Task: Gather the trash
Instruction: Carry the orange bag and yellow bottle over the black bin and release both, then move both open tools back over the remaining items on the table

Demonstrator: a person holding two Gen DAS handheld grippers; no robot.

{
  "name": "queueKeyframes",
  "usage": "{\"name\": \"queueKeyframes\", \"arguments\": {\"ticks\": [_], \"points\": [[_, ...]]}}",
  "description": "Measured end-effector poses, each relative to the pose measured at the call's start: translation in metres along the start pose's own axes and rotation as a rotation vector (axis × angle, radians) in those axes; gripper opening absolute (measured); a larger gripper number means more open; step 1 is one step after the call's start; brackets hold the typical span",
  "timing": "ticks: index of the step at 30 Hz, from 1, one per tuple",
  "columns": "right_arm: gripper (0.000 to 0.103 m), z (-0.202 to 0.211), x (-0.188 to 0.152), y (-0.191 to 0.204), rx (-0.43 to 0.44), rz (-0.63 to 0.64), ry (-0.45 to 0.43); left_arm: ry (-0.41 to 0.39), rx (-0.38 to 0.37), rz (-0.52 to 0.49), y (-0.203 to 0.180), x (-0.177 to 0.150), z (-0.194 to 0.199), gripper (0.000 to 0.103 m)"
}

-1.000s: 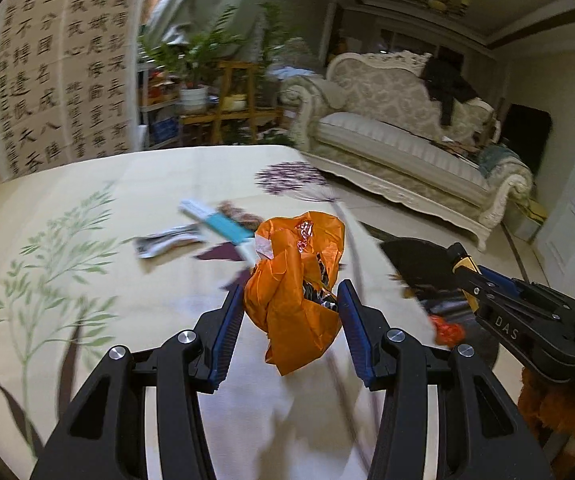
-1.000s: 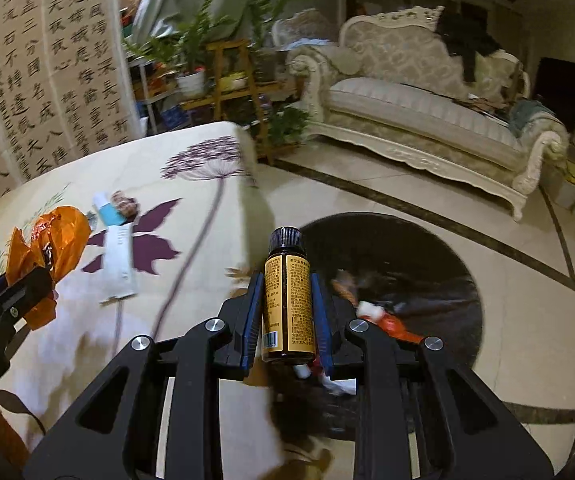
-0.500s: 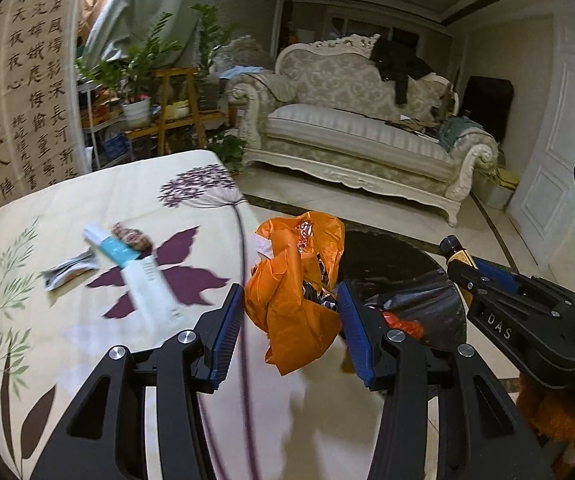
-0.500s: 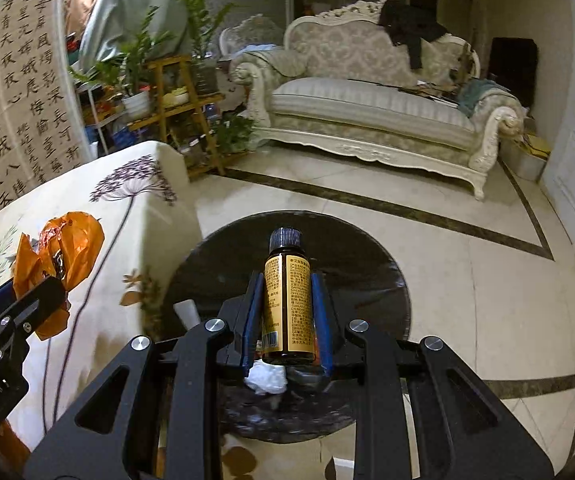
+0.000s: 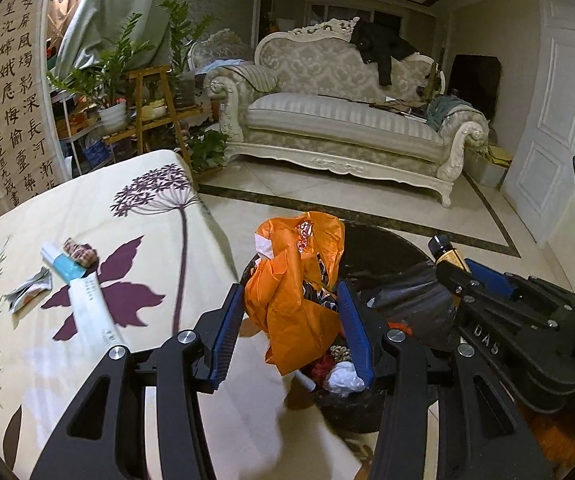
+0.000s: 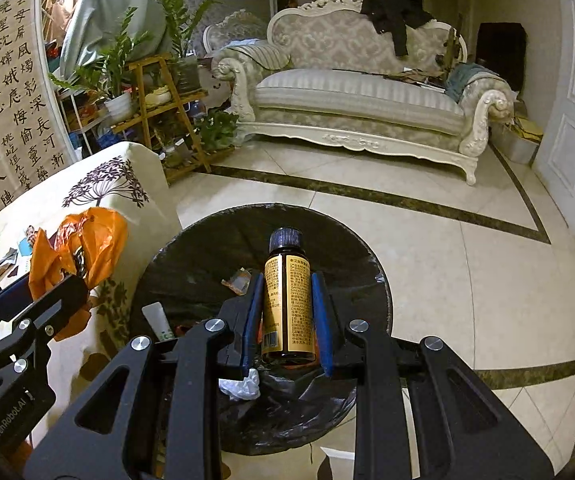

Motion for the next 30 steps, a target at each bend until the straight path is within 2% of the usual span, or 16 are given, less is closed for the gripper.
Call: {"name": "queueKeyframes", "arguments": {"ticks": [7, 10, 21, 22, 23, 24, 30], "points": [[0.025, -0.006, -0.002, -0.009, -0.005, -0.021, 0.01, 0.018, -0.01, -0.037, -0.014, 0.001, -0.013, 0.05], [0.025, -0.007, -0.002, -0.014, -0.011, -0.026, 0.011, 0.017, 0.001, -0.037, -0.015, 0.001, -0.016, 0.058], [0.026, -0.007, -0.002, -0.018, -0.022, -0.044, 0.011, 0.017, 0.007, -0.006, -0.009, 0.002, -0.014, 0.07], [0.028, -0.007, -0.002, -0.018, -0.022, -0.046, 0.011, 0.014, 0.009, -0.007, -0.008, 0.002, -0.013, 0.07], [0.036, -0.007, -0.001, -0.019, -0.022, -0.047, 0.009, 0.012, 0.011, -0.008, -0.008, 0.002, -0.012, 0.071], [0.04, -0.007, -0.001, -0.018, -0.023, -0.047, 0.006, 0.009, 0.015, -0.01, -0.007, 0.003, -0.01, 0.071], [0.041, -0.003, 0.002, -0.007, -0.002, -0.035, -0.002, -0.005, 0.044, 0.009, 0.01, 0.004, 0.0, 0.073]]}}
Point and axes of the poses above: each gripper's, at about its wrist camera, not at the fingertips, and z roughly against the way its jaws point, y to its left, x to its top, the point moved 4 cm from there along -z, roughly the way its jaws point, and after that the axes turned 7 degrees about -y, right-handed, at the moved point
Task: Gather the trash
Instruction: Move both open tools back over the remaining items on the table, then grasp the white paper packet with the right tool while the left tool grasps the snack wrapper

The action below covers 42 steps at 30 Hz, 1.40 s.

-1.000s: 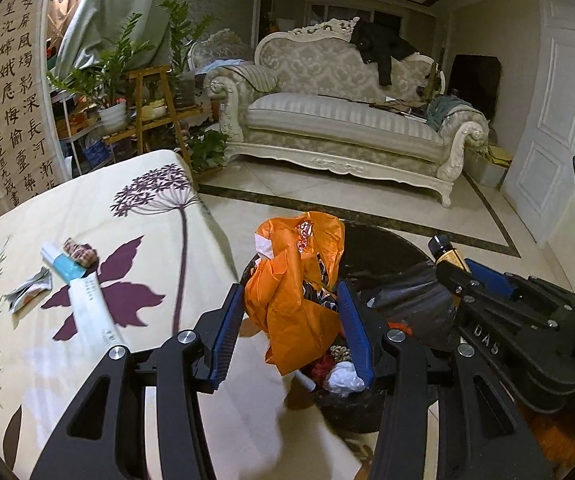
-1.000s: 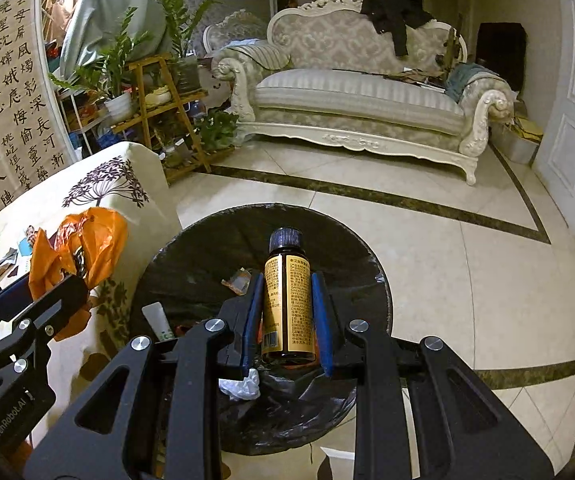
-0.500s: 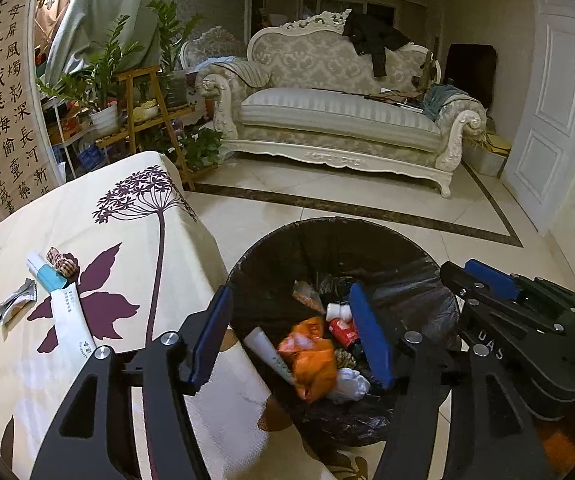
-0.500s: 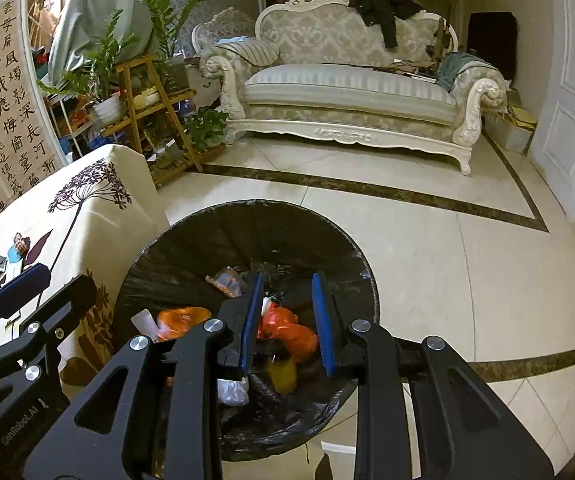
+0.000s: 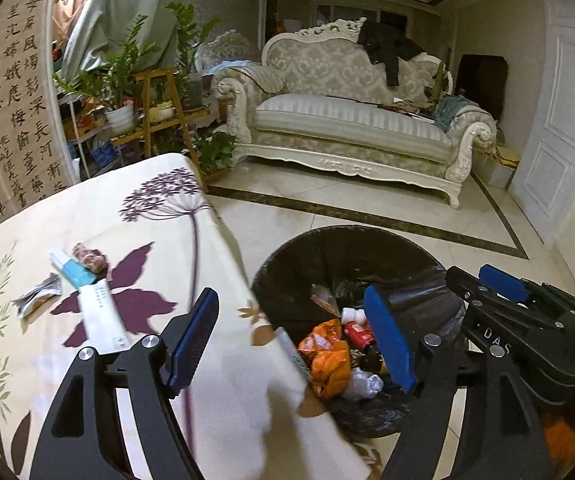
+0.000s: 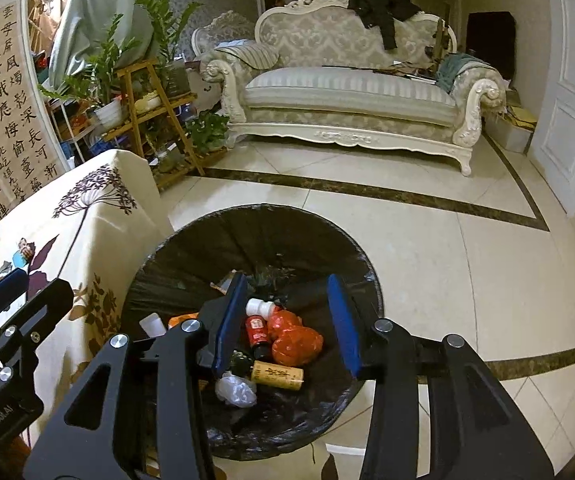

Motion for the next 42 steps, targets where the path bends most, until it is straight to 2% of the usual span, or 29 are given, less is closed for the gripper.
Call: {"name": "queueKeyframes", "arguments": {"ticks": [9, 12, 19, 26, 31, 36, 42], "points": [[0.043, 0.004, 0.001, 0.049, 0.08, 0.062, 0.006, -0.006, 0.095, 0.057, 0.055, -0.005, 0.02, 0.074], [0.048, 0.007, 0.001, 0.069, 0.113, 0.088, 0.005, -0.004, 0.136, 0.072, 0.077, -0.009, 0.028, 0.074], [0.049, 0.012, -0.001, 0.123, 0.203, 0.164, 0.012, 0.003, 0.238, 0.126, 0.127, -0.02, 0.045, 0.075], [0.06, 0.014, -0.005, 0.174, 0.281, 0.231, 0.03, 0.006, 0.342, 0.191, 0.178, -0.033, 0.06, 0.076], [0.061, 0.016, -0.01, 0.209, 0.332, 0.284, 0.048, 0.005, 0.412, 0.228, 0.212, -0.042, 0.072, 0.08], [0.061, 0.013, -0.016, 0.238, 0.375, 0.327, 0.08, 0.02, 0.449, 0.252, 0.238, -0.049, 0.078, 0.081], [0.061, 0.003, -0.021, 0.259, 0.388, 0.369, 0.126, 0.035, 0.451, 0.265, 0.252, -0.056, 0.08, 0.081]]}}
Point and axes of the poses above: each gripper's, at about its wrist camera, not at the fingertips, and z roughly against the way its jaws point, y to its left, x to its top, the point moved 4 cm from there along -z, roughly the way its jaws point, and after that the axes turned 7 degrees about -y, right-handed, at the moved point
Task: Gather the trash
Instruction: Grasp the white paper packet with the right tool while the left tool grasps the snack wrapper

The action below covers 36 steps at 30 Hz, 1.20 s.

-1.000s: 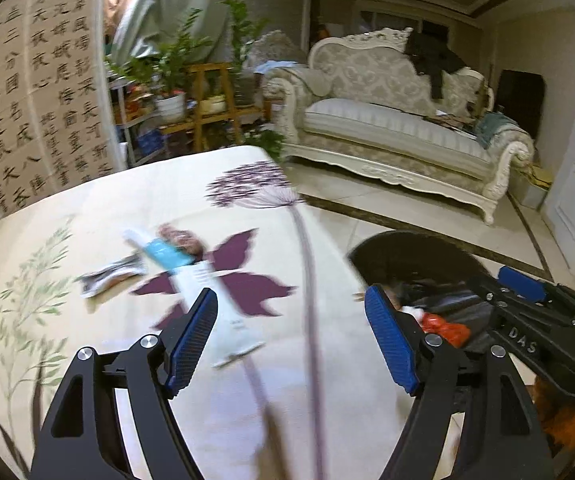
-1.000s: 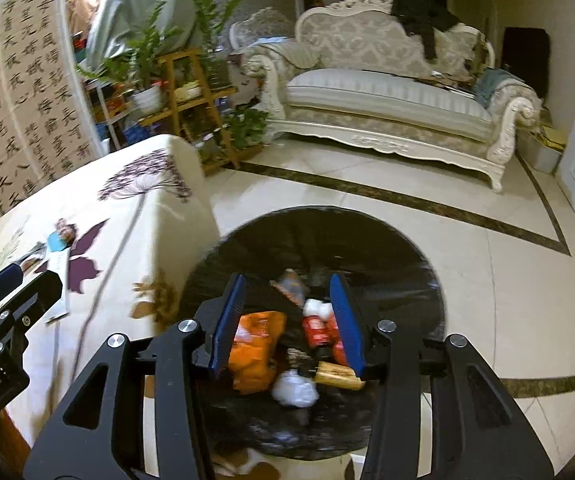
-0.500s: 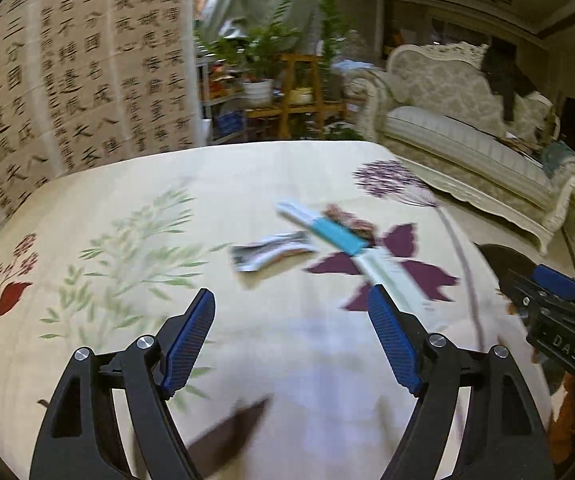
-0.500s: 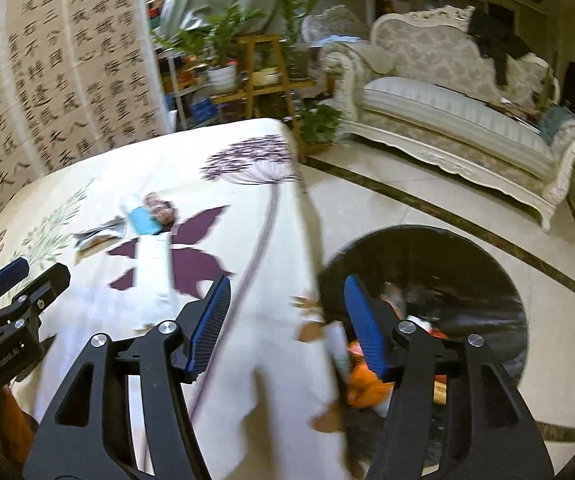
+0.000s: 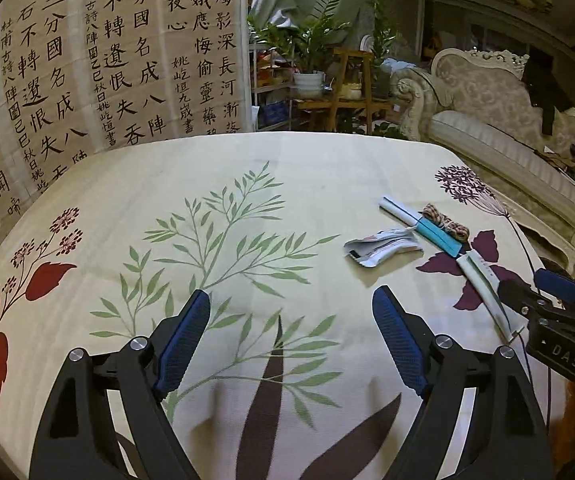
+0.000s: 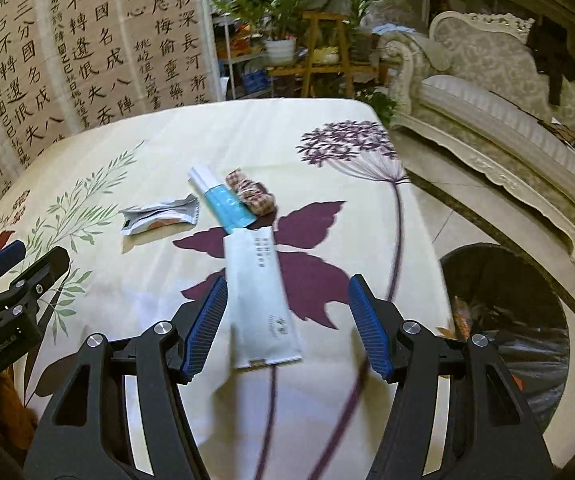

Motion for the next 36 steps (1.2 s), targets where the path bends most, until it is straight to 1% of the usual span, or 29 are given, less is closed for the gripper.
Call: {"name": "queueKeyframes", "arguments": {"ticks": [3, 4, 5, 6, 7, 8, 9, 13, 17, 20, 28, 36], "points": [[0.06, -0.008, -0.004, 0.005, -0.002, 0.03, 0.036, 0.005, -0.015, 0.003, 0.001, 0.0, -0.001, 0.081], [0.057, -0.01, -0.005, 0.006, -0.005, 0.036, 0.044, 0.005, -0.02, 0.002, 0.0, 0.0, -0.002, 0.081], [0.049, -0.013, -0.008, 0.008, -0.01, 0.047, 0.061, 0.006, -0.027, -0.002, -0.001, 0.0, -0.002, 0.081], [0.049, -0.013, -0.007, 0.009, -0.015, 0.053, 0.056, 0.007, -0.031, -0.006, -0.001, 0.001, -0.002, 0.081], [0.046, -0.011, -0.008, 0.008, -0.015, 0.056, 0.057, 0.006, -0.036, -0.01, -0.002, 0.001, -0.003, 0.081], [0.039, -0.011, -0.008, 0.009, -0.015, 0.062, 0.056, 0.005, -0.04, -0.014, -0.003, 0.002, -0.003, 0.081], [0.036, -0.01, -0.008, 0.01, -0.018, 0.065, 0.054, 0.006, -0.046, -0.019, -0.005, 0.002, -0.003, 0.081], [0.033, -0.009, -0.008, 0.009, -0.019, 0.058, 0.048, 0.01, -0.068, -0.031, -0.01, 0.006, -0.006, 0.081], [0.032, -0.007, -0.005, 0.001, -0.025, 0.027, 0.031, 0.008, -0.088, -0.054, -0.017, 0.01, -0.008, 0.081], [0.032, -0.005, -0.001, -0.004, -0.031, 0.007, 0.017, 0.007, -0.102, -0.09, -0.026, 0.014, -0.013, 0.081], [0.033, -0.008, 0.01, -0.024, -0.034, -0.038, -0.003, 0.034, -0.116, -0.182, -0.044, 0.021, -0.038, 0.081], [0.033, -0.022, 0.02, -0.038, -0.031, -0.075, 0.002, 0.054, -0.133, -0.207, -0.054, 0.031, -0.061, 0.081]]}}
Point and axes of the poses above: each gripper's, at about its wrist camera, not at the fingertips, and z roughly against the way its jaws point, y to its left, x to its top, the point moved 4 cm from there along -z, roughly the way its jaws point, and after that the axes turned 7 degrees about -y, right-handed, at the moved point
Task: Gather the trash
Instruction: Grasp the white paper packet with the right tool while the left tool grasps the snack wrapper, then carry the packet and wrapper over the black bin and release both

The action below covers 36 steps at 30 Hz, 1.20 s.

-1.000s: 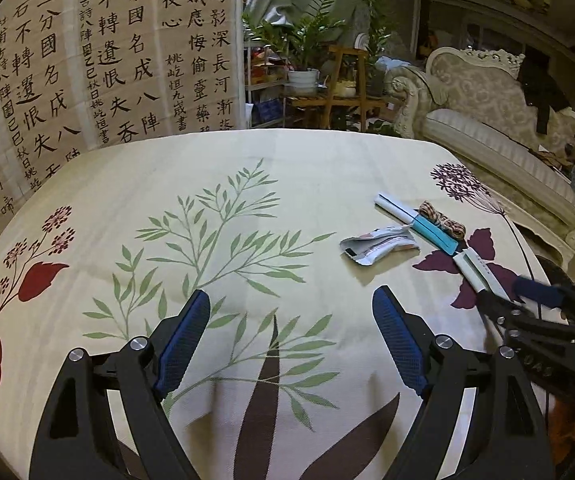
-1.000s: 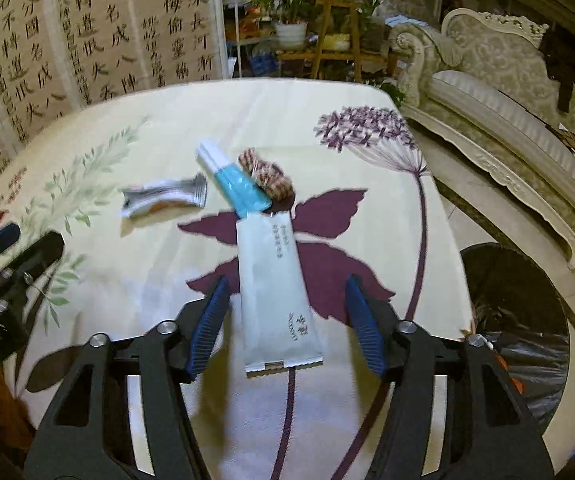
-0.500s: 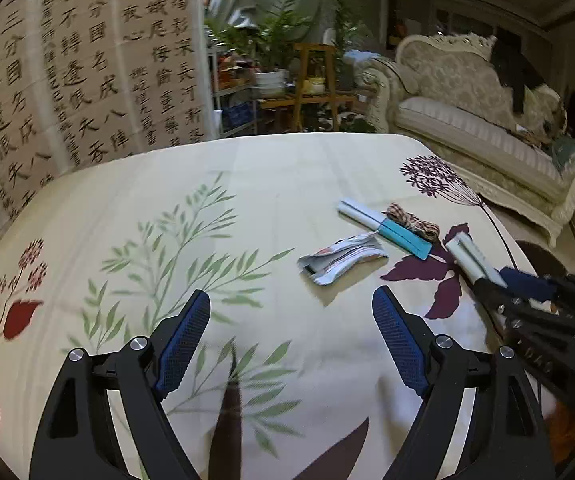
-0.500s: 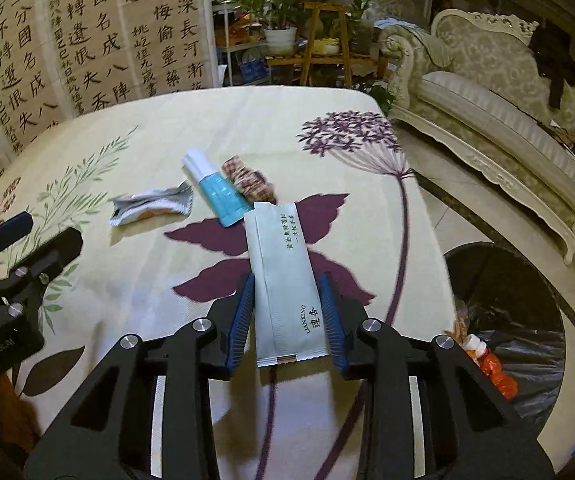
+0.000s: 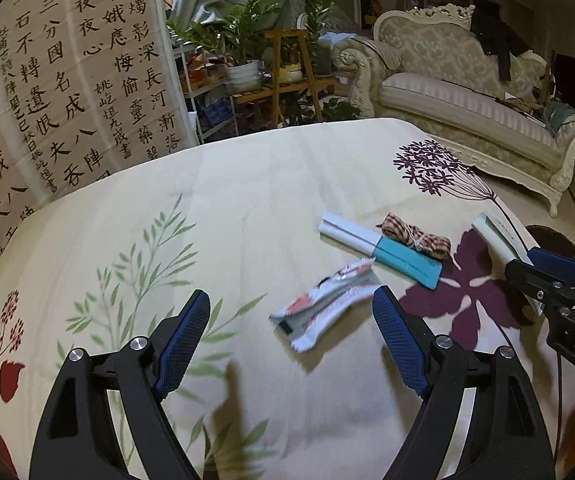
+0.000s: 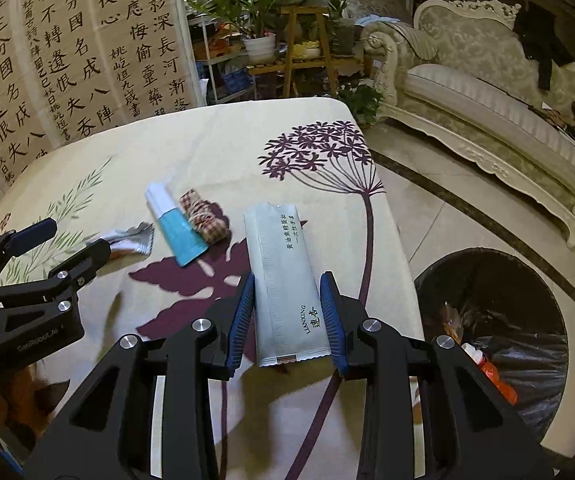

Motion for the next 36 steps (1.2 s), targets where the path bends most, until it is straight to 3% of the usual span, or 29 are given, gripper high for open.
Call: {"name": "queueKeyframes", "arguments": {"ticks": [7, 12, 14, 36], "points": [[0.033, -0.005, 0.003, -0.002, 0.013, -0.014, 0.0, 0.082, -0.085, -0.05, -0.012, -0.003, -0.016, 0.081], [0.033, -0.006, -0.001, -0.003, 0.017, -0.02, 0.009, 0.08, -0.118, -0.053, -0.014, -0.006, -0.013, 0.035], [0.033, -0.006, -0.003, -0.002, 0.018, -0.02, 0.012, 0.078, -0.109, -0.05, -0.014, -0.007, -0.012, 0.028], [0.033, 0.032, -0.026, -0.002, 0.013, -0.022, -0.013, 0.01, -0.088, 0.105, -0.02, -0.019, 0.042, 0.027]]}}
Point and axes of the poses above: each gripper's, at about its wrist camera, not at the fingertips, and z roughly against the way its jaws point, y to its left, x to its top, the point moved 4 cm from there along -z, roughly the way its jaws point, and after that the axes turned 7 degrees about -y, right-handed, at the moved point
